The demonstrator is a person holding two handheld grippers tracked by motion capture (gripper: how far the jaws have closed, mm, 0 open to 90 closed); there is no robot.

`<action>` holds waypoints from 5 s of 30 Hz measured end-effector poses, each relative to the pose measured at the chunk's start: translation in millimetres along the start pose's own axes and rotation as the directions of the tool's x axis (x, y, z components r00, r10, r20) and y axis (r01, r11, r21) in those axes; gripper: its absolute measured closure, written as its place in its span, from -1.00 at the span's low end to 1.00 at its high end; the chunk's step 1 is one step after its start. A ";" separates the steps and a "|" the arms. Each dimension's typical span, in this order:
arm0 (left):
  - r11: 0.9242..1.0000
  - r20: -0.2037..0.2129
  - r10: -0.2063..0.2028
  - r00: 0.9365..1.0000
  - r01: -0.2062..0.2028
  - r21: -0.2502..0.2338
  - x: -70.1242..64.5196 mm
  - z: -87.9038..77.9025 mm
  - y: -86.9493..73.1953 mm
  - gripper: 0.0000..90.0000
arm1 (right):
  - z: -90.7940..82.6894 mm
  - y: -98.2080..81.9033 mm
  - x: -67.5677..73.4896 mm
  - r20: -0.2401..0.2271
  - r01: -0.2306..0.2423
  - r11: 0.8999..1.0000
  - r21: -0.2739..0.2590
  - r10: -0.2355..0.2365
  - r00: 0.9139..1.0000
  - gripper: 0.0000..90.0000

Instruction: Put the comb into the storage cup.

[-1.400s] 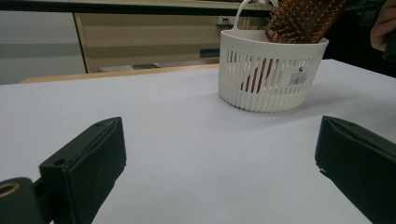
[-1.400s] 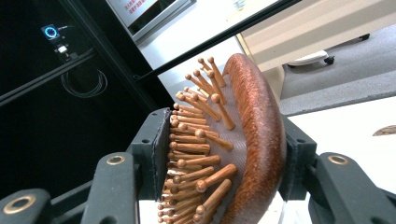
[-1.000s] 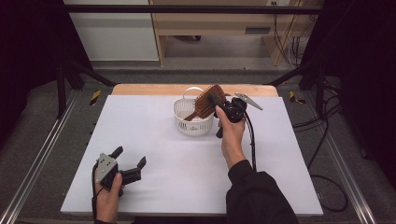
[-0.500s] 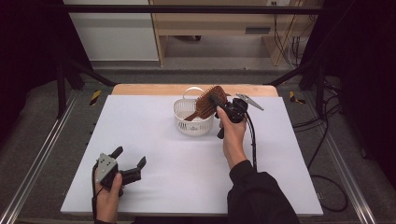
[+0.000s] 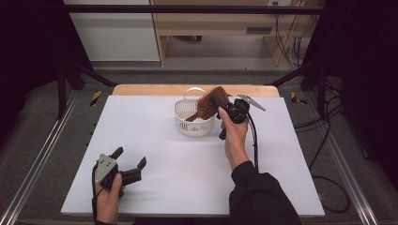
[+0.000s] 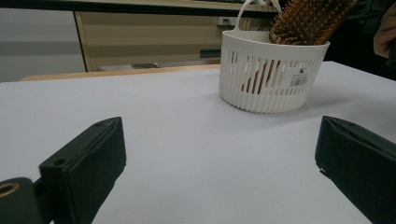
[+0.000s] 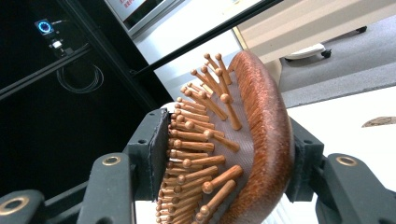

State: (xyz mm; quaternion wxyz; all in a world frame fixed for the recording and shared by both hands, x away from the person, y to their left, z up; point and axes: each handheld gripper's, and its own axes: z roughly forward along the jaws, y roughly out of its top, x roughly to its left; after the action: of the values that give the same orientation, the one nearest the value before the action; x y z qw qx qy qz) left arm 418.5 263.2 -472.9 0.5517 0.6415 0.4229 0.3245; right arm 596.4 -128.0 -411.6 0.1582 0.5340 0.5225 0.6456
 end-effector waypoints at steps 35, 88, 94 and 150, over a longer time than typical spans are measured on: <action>1.000 0.000 0.002 1.000 -0.002 0.002 -0.2 0.2 -0.1 -0.96 | -0.5 0.6 -7.7 0.043 0.017 0.999 0.038 -0.018 0.999 -0.20; 1.000 -0.016 0.001 1.000 -0.002 -0.016 1.6 -3.0 1.5 -0.96 | -22.1 22.0 5.9 0.155 0.183 0.982 0.053 -0.189 0.970 -0.80; 0.999 -0.029 -0.006 1.000 0.005 -0.032 6.0 -5.3 2.9 -0.97 | -33.4 28.5 6.5 0.166 0.207 0.977 0.047 -0.212 0.963 -0.83; 0.999 -0.072 -0.016 0.997 0.013 -0.038 22.2 -41.0 0.3 -0.96 | -133.0 74.4 -2.6 0.070 0.460 0.886 -0.057 -0.456 0.887 -0.92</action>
State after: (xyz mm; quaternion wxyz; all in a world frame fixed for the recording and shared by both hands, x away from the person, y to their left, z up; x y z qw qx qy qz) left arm 392.0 301.0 -466.3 0.5503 0.6157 0.4411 0.3513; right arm 510.0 -227.3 -334.7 0.3395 0.4071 0.6057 0.5934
